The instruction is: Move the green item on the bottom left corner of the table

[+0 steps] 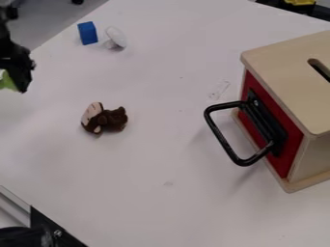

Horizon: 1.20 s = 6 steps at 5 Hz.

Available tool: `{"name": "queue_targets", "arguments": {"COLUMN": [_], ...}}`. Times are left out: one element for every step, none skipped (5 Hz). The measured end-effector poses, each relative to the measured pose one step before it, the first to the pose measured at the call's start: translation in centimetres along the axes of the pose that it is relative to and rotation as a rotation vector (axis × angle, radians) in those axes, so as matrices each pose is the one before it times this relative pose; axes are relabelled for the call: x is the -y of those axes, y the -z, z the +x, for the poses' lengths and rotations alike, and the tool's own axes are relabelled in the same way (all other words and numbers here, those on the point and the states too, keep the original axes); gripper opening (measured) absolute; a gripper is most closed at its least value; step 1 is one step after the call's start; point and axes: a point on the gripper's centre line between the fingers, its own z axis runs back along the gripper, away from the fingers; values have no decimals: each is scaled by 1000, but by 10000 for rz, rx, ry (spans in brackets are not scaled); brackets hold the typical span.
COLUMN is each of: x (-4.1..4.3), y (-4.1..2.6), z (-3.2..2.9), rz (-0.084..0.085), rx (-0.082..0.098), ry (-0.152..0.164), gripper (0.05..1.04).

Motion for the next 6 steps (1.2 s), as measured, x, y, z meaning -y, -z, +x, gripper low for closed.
{"name": "queue_targets", "arguments": {"x": [-743,-150,163,255,180,107], "y": [631,1331,758,897,427,-161], "z": [-802,-1018,-1325,-838,-178,367], "rz": [153,-56,106,-56,4,8], "rx": [186,-93,-185,-279,-175,-23], "ry": [-435,-438,57,93,106,-88], "gripper": [747,747,747,747,747,794]}}
